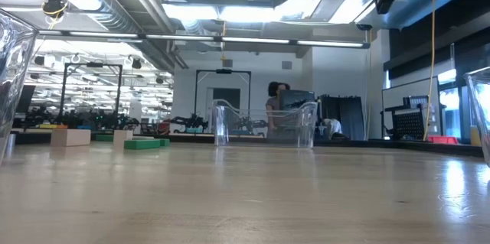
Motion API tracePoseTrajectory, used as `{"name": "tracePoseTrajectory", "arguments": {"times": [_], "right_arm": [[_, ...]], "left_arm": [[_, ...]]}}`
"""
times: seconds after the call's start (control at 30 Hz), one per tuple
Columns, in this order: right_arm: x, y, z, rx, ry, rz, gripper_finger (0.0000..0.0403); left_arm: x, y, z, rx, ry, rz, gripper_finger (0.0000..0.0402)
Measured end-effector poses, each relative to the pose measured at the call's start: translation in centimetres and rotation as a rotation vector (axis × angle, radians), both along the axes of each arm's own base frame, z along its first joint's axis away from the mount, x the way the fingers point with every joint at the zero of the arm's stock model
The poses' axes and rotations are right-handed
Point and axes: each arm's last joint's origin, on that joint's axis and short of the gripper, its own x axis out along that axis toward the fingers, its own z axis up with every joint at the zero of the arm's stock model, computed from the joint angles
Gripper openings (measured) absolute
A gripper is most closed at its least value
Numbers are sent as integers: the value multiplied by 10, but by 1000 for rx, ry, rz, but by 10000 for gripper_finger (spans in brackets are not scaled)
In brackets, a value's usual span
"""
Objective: Sort & place blocks by color
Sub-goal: Put the bottom light brown block into the bottom right transparent bin
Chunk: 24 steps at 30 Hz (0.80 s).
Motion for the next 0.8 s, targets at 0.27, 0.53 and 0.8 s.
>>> {"name": "tracePoseTrajectory", "arguments": {"times": [0.27, 0.53, 0.8], "right_arm": [[0, 0, 0, 0, 0, 0, 10], [0, 0, 0, 0, 0, 0, 10], [0, 0, 0, -3, -1, -1, 10]], "left_arm": [[0, 2, 0, -5, 3, 61, 90], [1, 9, -8, -6, 127, 215, 109], [-20, 41, -38, -247, 606, 511, 188]]}}
